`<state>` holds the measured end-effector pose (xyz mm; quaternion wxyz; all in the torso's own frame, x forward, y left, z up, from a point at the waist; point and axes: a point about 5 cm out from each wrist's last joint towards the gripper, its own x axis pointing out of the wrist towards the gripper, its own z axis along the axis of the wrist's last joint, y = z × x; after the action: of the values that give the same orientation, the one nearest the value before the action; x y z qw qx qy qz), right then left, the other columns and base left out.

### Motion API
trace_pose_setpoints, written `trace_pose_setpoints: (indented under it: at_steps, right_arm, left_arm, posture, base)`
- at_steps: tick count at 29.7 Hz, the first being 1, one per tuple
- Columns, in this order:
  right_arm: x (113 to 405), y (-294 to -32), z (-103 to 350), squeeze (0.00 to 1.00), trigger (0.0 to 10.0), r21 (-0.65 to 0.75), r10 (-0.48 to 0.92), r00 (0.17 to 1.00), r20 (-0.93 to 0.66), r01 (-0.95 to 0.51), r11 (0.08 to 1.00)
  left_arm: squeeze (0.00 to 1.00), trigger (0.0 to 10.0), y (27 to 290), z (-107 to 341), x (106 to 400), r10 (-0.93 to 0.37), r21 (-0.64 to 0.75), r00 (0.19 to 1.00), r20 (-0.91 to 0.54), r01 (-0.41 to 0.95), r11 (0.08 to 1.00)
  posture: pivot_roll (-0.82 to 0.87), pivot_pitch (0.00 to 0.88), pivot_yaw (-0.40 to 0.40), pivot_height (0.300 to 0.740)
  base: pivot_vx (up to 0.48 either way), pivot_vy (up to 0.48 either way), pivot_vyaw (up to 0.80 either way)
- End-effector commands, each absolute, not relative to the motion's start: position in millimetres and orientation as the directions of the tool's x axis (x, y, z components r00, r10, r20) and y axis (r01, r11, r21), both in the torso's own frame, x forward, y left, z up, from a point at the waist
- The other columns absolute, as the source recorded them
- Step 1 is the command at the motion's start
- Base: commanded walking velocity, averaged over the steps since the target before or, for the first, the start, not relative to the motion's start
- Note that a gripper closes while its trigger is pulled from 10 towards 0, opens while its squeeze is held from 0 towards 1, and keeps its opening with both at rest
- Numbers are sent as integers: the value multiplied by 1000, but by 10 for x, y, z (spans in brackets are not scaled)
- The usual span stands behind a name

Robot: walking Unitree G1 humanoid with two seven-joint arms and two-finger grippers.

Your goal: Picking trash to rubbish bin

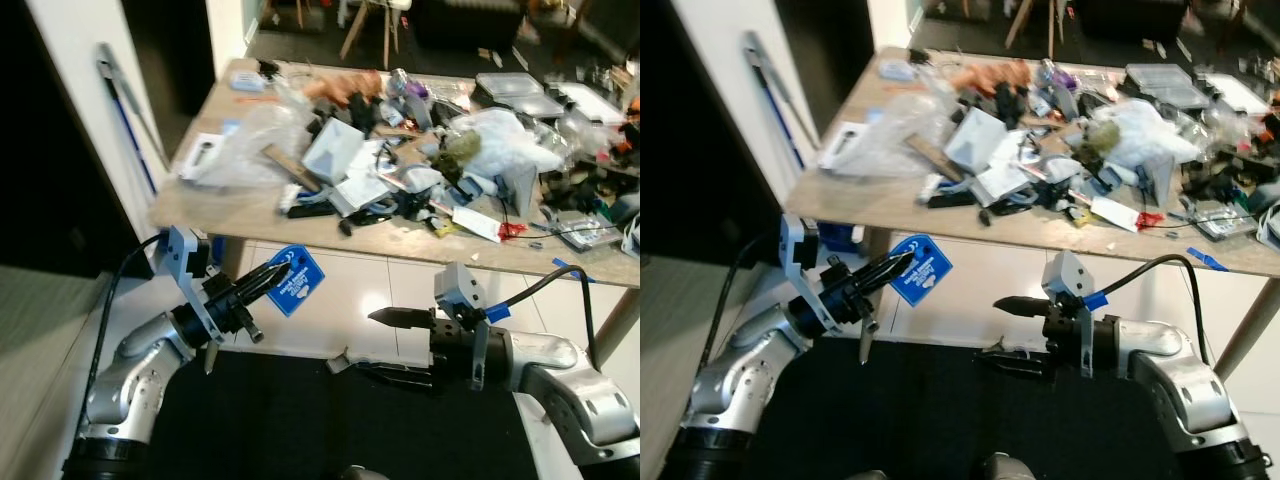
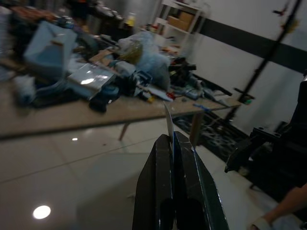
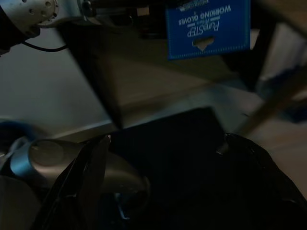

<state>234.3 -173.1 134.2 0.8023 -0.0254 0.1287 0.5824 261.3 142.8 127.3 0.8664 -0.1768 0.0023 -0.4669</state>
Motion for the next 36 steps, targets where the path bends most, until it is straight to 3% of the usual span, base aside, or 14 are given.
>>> trace_pose_setpoints:
  at_steps: [1,14,25,36]
  right_arm:
    - [2347,-1723,1352,0,10000,98,928,295,-228,-941,323]
    - [2407,-1687,1362,0,10000,91,923,331,-199,-931,354]
    - [2434,-1679,1357,0,10000,89,914,355,-199,-922,377]
    - [2446,-1664,1356,0,10000,95,913,355,-202,-920,379]
  left_arm:
    - [0,10000,1390,1261,2602,-820,-296,552,152,817,495]
    - [0,10000,1275,1198,2593,-842,-292,525,127,831,474]
    - [0,10000,1207,1153,2589,-853,-267,513,93,839,475]
    - [0,10000,1172,1149,2599,-855,-244,511,85,843,479]
  posture:
    - [-20,0,-23,740]
    - [-16,0,-23,740]
    - [-15,0,-23,740]
    - [-14,0,-20,740]
  base:
    - [-480,0,0]
    - [-445,0,0]
    - [0,0,0]
    - [0,0,-783]
